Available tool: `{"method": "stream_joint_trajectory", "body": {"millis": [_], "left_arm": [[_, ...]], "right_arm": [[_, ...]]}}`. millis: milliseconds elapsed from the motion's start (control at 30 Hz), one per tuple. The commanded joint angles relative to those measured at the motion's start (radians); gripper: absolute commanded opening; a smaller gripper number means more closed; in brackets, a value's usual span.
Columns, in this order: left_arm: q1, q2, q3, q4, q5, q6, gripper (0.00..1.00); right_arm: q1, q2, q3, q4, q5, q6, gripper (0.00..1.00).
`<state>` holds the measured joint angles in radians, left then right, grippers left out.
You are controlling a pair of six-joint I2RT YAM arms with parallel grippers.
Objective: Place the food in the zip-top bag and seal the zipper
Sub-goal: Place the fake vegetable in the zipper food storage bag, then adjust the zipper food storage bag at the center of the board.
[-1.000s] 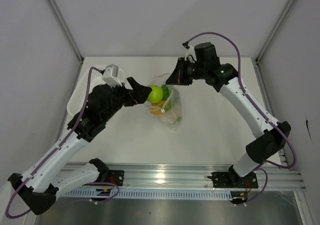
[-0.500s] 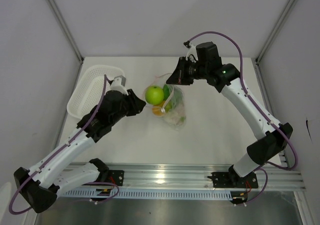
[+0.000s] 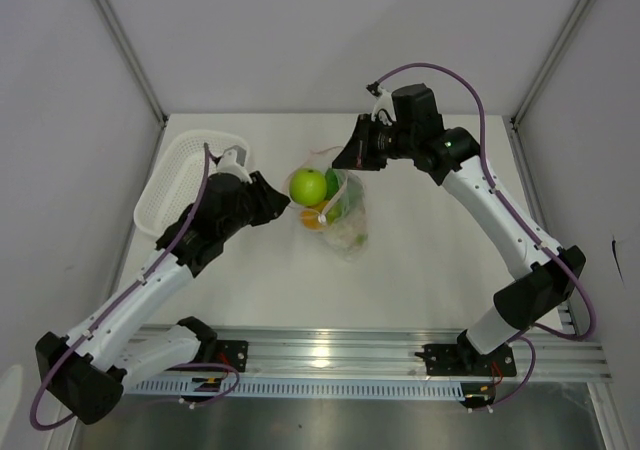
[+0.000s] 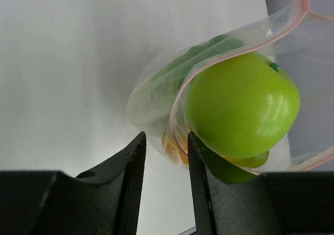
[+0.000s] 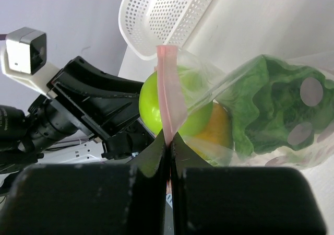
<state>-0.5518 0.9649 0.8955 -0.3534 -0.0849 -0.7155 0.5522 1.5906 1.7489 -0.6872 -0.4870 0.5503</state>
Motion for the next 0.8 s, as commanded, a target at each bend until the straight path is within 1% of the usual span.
{"method": "stream_joint_trajectory", "body": {"millis": [0,133,200,300,467,567,633,733,767], "left_arm": [[0.023,0.029,0.026,0.034,0.066,-0.019,0.4],[0.042,0.058,0.049,0.064,0.129,-0.018,0.39],[0.049,0.098,0.063,0.056,0.187,-0.015,0.34],[0.05,0.13,0.077,0.077,0.264,-0.016,0.3],[0.066,0.162,0.082,0.106,0.379,-0.039,0.3],[0.084,0.185,0.08,0.116,0.411,-0.055,0.29],[0.102,0.189,0.069,0.134,0.444,-0.065,0.23],[0.113,0.195,0.078,0.139,0.473,-0.067,0.01],[0.115,0.196,0.082,0.136,0.482,-0.065,0.01]], "right_arm": [[0.0,-0.063,0.021,0.058,-0.035,0.008,0.02],[0.005,-0.058,0.021,0.06,-0.039,0.008,0.02],[0.006,-0.055,0.021,0.06,-0.044,0.007,0.02],[0.011,-0.044,0.02,0.052,-0.05,-0.007,0.02],[0.017,-0.034,0.011,0.034,-0.039,-0.038,0.03],[0.02,-0.034,0.003,0.035,-0.042,-0.043,0.02],[0.022,-0.034,0.001,0.032,-0.041,-0.049,0.03],[0.022,-0.035,-0.009,0.026,-0.03,-0.061,0.02],[0.022,-0.034,-0.015,0.026,-0.024,-0.064,0.03]]}}
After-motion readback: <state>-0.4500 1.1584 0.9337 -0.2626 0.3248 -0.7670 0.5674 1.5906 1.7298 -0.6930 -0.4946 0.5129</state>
